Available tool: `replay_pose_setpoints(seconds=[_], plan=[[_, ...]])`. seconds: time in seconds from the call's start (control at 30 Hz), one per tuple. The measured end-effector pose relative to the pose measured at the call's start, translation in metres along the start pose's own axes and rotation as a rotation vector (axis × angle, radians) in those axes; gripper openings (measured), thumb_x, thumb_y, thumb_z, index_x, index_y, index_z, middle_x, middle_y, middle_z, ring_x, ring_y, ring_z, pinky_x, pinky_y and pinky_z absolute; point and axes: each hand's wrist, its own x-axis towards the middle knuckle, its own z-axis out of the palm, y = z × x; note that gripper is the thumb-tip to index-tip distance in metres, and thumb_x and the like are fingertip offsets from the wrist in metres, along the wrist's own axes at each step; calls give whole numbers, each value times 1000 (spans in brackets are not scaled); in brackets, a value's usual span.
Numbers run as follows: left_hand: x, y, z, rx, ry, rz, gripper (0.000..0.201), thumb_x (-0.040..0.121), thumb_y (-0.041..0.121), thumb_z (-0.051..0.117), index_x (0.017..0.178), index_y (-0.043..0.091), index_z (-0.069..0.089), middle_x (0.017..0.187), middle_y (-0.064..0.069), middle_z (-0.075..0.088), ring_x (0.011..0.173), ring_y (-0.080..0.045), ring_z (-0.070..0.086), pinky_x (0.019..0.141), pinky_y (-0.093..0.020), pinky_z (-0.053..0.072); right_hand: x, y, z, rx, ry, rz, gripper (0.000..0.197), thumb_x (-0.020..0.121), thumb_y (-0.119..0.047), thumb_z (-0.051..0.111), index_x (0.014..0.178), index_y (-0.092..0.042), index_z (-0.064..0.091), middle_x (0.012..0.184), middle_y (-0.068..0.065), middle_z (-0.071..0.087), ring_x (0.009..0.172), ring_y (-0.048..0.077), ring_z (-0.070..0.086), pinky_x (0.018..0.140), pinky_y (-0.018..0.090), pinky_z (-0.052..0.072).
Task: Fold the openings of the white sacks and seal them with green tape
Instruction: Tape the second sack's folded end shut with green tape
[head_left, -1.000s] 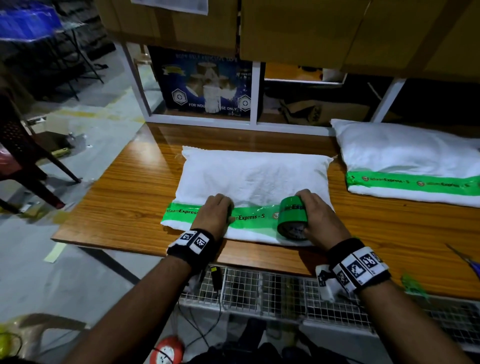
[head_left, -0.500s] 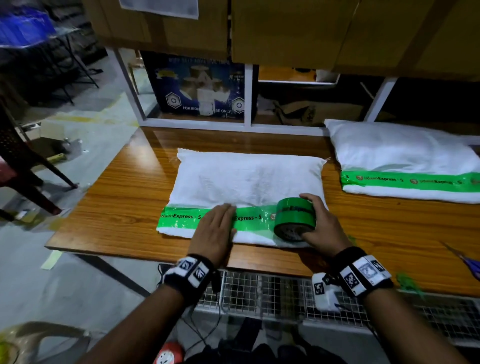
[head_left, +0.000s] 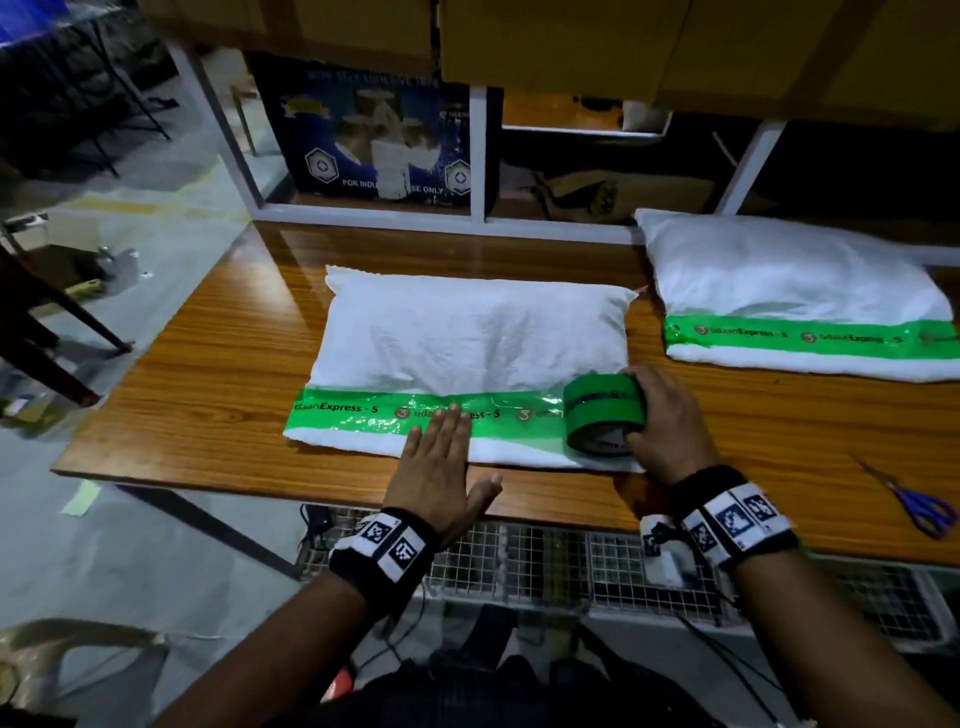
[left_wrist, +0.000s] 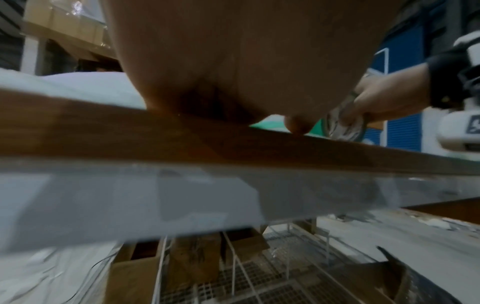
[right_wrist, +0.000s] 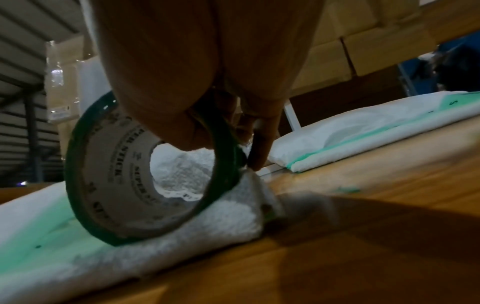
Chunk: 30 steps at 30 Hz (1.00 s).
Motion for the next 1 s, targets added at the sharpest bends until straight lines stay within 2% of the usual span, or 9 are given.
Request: replay_pose_setpoints(seconds=[0.13,0.23,0.37,0.5,0.57,0.67,0.8,0.9,1.0], plan=[[12,30,-2,-54,88,112,91,89,68,12,158,10,4,166,-6,-3,153,-21,-7,124,-43,-2,1,6,8,30,4,-16,77,59,8,74,128,-16,51,120,11,56,107,32,55,79,27,39],[22,43,6,-108,45,102,93,86,71,9,159,13,3,167,-6,-2,153,-20,-5,123,-45,6,1,2,8,28,12,-10,75,60,10,73,128,-13,52,120,14,57,107,33,55,79,28,41],[21,38,13,-49,21,104,92,85,73,6,159,19,-3,166,-2,-6,153,-16,-8,124,-40,1,0,10,-5,-25,1,-13,71,61,8,78,125,-11,52,117,14,55,106,33,54,80,31,44],[22,39,8,-48,24,107,96,82,74,3,159,17,-1,167,-3,-4,153,-16,-6,124,-38,-1,-4,25,-16,-91,-18,-12,71,64,-5,85,124,-15,48,120,11,53,109,32,53,78,37,51],[20,43,3,-43,33,101,97,82,74,5,159,15,2,167,-5,-2,153,-18,-6,123,-40,-1,-4,23,-16,-79,-18,10,73,67,1,81,130,-14,48,127,13,51,115,34,51,86,40,51],[22,61,-3,-50,95,157,94,85,70,11,159,12,6,166,-7,1,153,-21,-4,124,-40,-2,-3,16,-17,-15,-35,81,81,66,9,77,137,-16,47,135,13,49,122,32,48,96,40,47],[35,79,5,-81,12,120,87,94,66,22,159,13,1,167,-7,-2,153,-20,-5,123,-39,1,-3,13,-13,-7,-19,25,82,63,11,77,136,-16,50,131,13,51,117,34,52,91,35,47],[37,72,11,-71,14,132,83,98,62,31,159,15,-1,167,-4,-4,153,-17,-5,124,-37,0,-4,18,-19,-49,-30,-33,82,64,9,79,135,-17,49,127,13,51,113,33,54,87,37,50],[37,68,14,-90,25,149,86,92,68,20,159,19,-1,167,0,-3,153,-15,-5,123,-36,0,-8,25,-25,-99,-10,-47,74,67,5,79,131,-15,48,125,12,50,110,35,55,78,43,55]])
